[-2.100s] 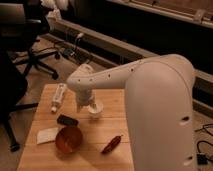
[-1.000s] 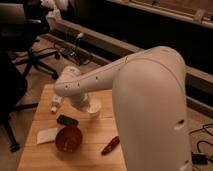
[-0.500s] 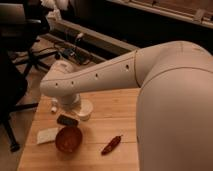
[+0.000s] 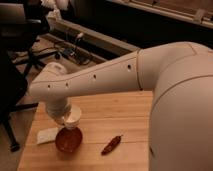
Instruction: Place the ceramic cup in the ceramic bowl
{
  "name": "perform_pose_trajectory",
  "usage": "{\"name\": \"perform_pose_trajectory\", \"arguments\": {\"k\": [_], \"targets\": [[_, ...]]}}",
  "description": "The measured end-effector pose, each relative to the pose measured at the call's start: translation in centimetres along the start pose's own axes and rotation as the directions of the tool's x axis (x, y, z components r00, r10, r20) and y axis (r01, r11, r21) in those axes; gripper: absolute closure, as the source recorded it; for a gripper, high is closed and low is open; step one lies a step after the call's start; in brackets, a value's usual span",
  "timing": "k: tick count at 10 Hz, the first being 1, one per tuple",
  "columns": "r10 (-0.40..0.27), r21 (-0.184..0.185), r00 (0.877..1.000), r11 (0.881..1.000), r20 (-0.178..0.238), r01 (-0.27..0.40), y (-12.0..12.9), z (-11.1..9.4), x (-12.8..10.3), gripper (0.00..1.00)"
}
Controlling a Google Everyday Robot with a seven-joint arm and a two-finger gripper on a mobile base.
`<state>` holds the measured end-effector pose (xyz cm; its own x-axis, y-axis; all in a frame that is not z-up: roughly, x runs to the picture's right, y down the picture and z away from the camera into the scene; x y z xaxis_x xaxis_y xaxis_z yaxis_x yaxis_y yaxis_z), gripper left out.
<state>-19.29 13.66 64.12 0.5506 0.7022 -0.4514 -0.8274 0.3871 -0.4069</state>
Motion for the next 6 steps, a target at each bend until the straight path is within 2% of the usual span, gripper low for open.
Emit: {"name": "perform_pose_trajectory", "arguments": {"k": [3,6], "targets": [[-0.093,-0.039,0.994,0.995,-0.05,0.091,1.3,1.3,1.4,1.0],[-0.168,-0.057,0.982,0.985,-0.089,0.164,2.8,3.3,2.5,1.0]]}}
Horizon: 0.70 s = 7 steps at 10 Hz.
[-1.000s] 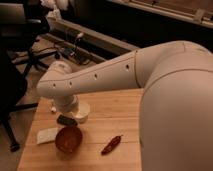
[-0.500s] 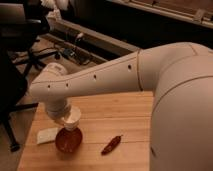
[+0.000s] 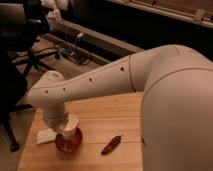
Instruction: Place the ceramic cup in the ceramic bowl
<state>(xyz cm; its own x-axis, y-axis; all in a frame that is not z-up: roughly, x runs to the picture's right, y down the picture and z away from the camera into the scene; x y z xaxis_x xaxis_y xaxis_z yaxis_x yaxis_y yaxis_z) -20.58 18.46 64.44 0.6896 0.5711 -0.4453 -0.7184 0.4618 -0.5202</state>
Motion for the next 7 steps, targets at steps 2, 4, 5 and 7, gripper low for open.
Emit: {"name": "perform_pose_trajectory", "arguments": {"k": [2,4,5,7], "targets": [[-0.026,0.008,1.0,1.0,-0.002,0.026,0.7,1.0,0.1,1.0],[-0.035,0.036,0.999,0.999,0.005,0.035,1.0,2.2,0.5,0.93],[-0.031,0.057,0.999,0.998,0.009,0.03,0.9,2.9,0.8,0.83],[-0.022,0.102,0.999,0.995,0.024,0.019,0.5,4.6,1.3,0.63]]}}
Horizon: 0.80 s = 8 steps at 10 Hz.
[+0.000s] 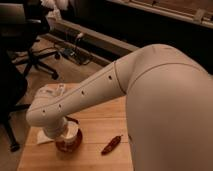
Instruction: Place the ceramic cup in the ceramic bowl
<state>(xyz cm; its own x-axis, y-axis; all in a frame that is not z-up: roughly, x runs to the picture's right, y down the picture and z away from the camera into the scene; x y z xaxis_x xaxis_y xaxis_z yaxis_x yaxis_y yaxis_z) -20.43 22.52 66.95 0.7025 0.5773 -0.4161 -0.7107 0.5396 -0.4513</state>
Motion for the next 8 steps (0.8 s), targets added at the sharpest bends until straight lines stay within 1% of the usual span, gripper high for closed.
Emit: {"name": "perform_pose_trajectory", "arguments": {"k": [2,4,5,6,8], "targets": [[0.014,0.03,1.0,0.999,0.016,-0.014,0.1,1.4,0.2,0.44],[0.021,0.045,0.999,0.999,0.031,-0.022,0.5,2.5,-0.1,0.24],[0.025,0.051,0.999,0.998,0.041,-0.027,0.6,2.7,-0.4,0.2],[0.03,0.054,0.998,0.998,0.046,-0.033,0.7,2.7,-0.6,0.2],[0.053,0.068,0.998,0.996,0.044,-0.056,0.3,1.6,-0.9,0.2]]}}
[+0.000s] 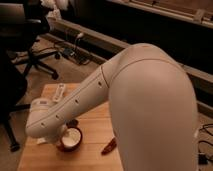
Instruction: Place the ceramic cup in the ceramic bowl
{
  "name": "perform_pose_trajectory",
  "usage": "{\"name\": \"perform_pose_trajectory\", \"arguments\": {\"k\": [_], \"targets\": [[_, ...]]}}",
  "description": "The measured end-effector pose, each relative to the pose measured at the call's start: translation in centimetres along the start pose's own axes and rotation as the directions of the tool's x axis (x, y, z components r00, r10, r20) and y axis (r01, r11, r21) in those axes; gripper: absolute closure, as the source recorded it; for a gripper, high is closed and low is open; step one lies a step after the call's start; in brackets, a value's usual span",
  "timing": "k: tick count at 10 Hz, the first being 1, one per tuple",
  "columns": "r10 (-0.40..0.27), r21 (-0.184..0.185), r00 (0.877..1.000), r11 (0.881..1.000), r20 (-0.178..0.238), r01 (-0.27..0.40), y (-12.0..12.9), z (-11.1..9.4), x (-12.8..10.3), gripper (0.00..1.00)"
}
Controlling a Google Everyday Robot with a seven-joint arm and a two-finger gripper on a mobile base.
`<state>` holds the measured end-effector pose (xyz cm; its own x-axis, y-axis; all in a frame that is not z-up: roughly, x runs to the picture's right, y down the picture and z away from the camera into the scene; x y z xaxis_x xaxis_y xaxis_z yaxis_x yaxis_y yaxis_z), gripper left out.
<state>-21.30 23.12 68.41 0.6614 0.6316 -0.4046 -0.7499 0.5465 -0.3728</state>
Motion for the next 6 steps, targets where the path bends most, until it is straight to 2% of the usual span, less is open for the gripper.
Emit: {"name": "perform_pose_trajectory", "arguments": {"k": [3,5,6], "targets": [[0.052,0.008,0.999,0.999,0.012,-0.052,-1.2,-3.5,-1.1,0.2],[0.126,-0.007,0.992,0.992,0.017,-0.125,-2.4,-6.4,-2.0,0.2],[0.173,-0.027,0.985,0.985,0.013,-0.173,-3.1,-7.4,-2.3,0.2]]}}
